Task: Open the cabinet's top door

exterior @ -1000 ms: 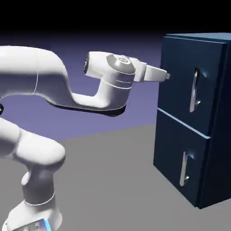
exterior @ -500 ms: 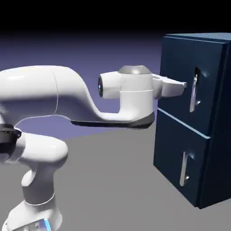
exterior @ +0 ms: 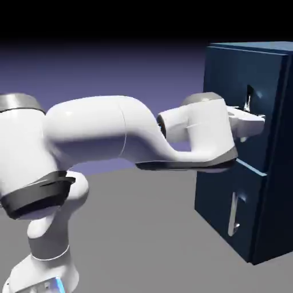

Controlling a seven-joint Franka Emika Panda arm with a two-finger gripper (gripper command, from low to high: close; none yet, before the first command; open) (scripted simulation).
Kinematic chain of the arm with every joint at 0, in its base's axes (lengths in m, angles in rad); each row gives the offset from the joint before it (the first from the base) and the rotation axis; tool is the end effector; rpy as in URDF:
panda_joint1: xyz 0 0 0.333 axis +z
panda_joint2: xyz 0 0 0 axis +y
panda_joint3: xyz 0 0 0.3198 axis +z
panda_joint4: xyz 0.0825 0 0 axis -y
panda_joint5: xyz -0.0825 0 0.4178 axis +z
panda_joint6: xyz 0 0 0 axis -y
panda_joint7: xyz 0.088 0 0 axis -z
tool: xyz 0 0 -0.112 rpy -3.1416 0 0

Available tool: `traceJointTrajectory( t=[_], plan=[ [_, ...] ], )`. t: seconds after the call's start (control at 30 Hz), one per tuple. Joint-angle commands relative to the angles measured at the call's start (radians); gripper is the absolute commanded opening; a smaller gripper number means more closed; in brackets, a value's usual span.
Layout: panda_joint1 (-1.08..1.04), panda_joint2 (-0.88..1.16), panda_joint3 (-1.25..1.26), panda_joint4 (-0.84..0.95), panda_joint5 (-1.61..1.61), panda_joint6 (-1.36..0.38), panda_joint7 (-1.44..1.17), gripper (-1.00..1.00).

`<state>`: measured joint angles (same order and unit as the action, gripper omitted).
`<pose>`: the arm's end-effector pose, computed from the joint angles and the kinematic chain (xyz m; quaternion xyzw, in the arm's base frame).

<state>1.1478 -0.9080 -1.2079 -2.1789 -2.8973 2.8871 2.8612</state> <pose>0.5058 -0.1127 0.5143 -0.6585 0.2580 -0.6474 0.2841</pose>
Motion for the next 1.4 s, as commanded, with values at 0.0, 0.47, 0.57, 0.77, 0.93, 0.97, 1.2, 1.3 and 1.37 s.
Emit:
traceJointTrajectory(
  t=[0.0,0.47,0.57,0.77,0.93,0.97,1.2,1.3,1.37],
  plan=[
    [-0.036,0.019,0.025,-0.026,0.002,-0.02,0.025,-1.0],
    [-0.537,0.097,0.48,-0.369,0.327,-0.292,0.036,-1.0],
    [-0.634,0.097,0.589,-0.42,0.407,-0.33,0.036,-1.0],
    [-0.813,0.086,0.806,-0.498,0.573,-0.385,0.034,-1.0],
    [-0.96,0.071,0.987,-0.54,0.708,-0.399,0.036,-1.0],
    [-0.99,0.066,1.023,-0.547,0.736,-0.399,0.036,-1.0],
    [-1.211,0.021,1.277,-0.58,0.929,-0.362,0.034,-1.0],
    [-1.32,-0.004,1.375,-0.583,0.987,-0.311,0.044,-1.0],
    [-1.388,-0.03,1.444,-0.588,1.045,-0.283,0.037,-1.0]
  ],
)
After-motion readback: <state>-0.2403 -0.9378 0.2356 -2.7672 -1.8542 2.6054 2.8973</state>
